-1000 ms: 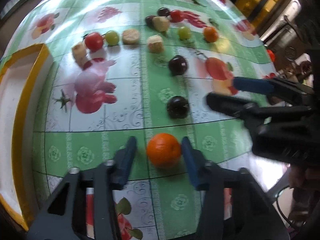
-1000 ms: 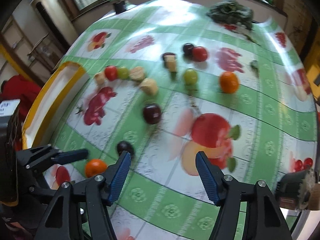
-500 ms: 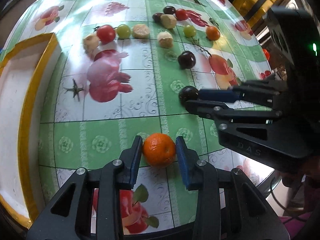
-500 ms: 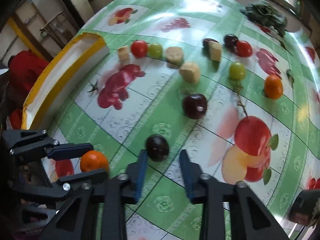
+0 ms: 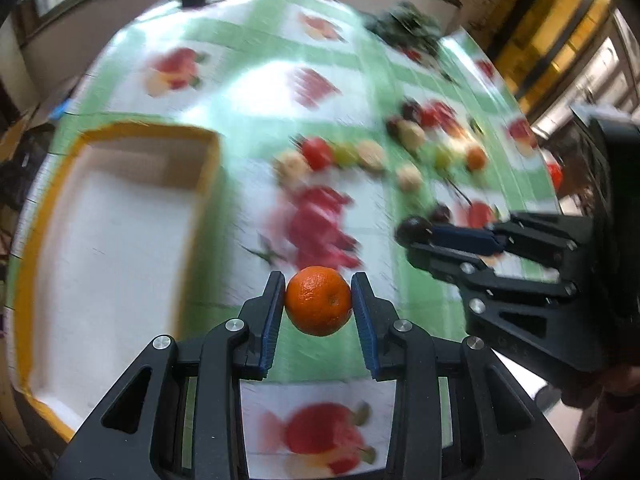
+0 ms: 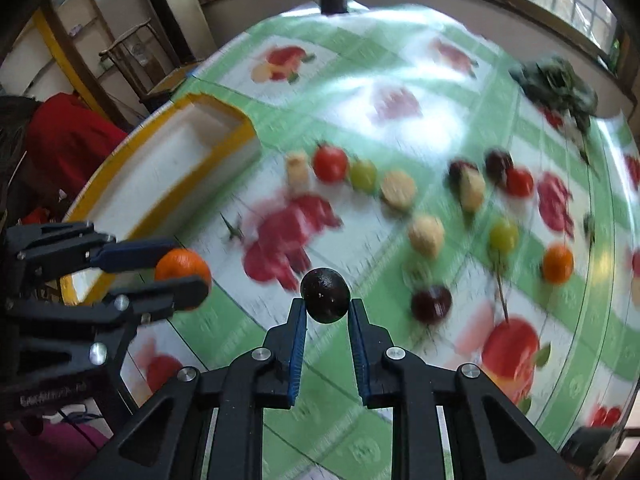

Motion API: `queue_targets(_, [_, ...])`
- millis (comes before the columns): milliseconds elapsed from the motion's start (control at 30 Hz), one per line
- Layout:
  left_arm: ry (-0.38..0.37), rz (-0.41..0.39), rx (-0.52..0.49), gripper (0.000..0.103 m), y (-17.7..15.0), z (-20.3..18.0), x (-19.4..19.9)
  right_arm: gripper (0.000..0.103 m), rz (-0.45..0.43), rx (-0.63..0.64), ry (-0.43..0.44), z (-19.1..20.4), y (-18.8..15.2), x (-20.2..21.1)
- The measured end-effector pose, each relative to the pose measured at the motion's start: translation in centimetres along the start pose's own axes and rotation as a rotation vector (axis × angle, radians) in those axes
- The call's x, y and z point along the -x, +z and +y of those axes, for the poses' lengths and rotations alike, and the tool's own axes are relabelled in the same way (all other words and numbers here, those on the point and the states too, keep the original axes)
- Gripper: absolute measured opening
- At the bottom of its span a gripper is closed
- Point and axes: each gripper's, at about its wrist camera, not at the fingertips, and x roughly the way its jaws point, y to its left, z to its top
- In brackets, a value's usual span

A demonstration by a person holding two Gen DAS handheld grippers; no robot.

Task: Organize fruits
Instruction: 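Carry the orange and plum into the white tray and open both grippers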

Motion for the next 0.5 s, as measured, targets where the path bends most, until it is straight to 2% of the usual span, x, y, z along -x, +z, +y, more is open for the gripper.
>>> queue_targets(167, [0.075, -0.052, 0.062, 0.033, 2.0, 4.8, 0.9, 0.021, -0.033, 0.034, 0.001, 2.0, 3.2, -0.2])
queue_targets(500, [0.177, -0.044, 0.196, 0.033, 4.0, 12.8, -0.5, 0.021, -0.047, 0.083, 0.053, 5.4, 9.1, -2.5])
